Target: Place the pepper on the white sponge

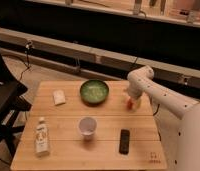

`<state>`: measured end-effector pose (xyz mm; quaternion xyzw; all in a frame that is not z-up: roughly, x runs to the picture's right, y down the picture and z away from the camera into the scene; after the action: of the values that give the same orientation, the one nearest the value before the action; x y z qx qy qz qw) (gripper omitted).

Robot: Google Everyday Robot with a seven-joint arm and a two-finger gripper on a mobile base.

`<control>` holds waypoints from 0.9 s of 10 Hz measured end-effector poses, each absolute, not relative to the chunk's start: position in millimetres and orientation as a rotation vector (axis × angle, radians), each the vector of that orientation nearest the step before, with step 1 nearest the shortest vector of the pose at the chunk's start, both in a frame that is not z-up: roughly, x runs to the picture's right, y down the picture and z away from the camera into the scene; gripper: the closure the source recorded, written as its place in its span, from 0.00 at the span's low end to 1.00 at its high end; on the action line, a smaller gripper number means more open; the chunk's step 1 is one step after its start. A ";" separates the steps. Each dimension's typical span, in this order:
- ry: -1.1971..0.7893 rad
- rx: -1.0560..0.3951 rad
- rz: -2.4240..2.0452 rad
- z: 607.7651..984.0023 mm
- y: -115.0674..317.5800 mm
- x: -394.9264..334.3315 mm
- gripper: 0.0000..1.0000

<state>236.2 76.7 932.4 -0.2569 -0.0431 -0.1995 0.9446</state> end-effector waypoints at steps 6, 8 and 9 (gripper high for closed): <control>-0.063 -0.580 -0.345 954.3 88.3 255.1 0.46; -0.068 -0.582 -0.327 957.4 89.5 257.6 0.67; -0.067 -0.583 -0.329 956.1 89.3 258.1 0.76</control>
<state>258.1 89.3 956.1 -0.2861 -0.0327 -0.1614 0.9439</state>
